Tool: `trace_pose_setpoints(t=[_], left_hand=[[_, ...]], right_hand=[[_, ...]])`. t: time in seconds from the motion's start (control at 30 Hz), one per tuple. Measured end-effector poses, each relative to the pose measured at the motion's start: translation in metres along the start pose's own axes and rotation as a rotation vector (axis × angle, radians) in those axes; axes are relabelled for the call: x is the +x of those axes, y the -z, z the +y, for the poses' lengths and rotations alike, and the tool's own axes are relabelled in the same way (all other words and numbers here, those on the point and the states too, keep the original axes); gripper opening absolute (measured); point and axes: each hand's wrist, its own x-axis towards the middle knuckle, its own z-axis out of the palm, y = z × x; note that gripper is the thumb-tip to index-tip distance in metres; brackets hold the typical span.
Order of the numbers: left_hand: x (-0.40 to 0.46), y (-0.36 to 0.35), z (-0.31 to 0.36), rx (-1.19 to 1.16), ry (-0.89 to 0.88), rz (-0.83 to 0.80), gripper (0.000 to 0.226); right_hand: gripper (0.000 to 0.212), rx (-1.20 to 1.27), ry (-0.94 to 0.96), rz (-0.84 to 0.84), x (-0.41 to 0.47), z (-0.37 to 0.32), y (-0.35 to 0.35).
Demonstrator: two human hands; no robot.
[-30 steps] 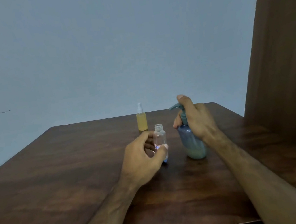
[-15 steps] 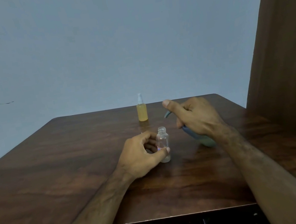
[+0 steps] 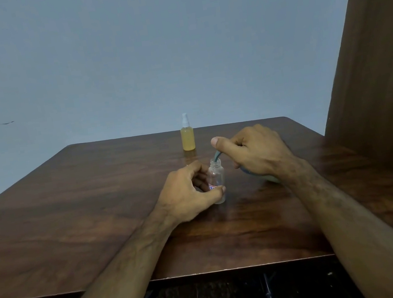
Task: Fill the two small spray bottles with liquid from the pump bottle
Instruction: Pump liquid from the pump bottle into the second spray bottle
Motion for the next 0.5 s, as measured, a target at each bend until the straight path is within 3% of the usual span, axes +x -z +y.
trace_pose_setpoints(t=[0.5], left_hand=[[0.001, 0.000, -0.002, 0.017, -0.008, -0.007, 0.030]], right_hand=[[0.064, -0.042, 0.029, 0.024, -0.005, -0.012, 0.000]])
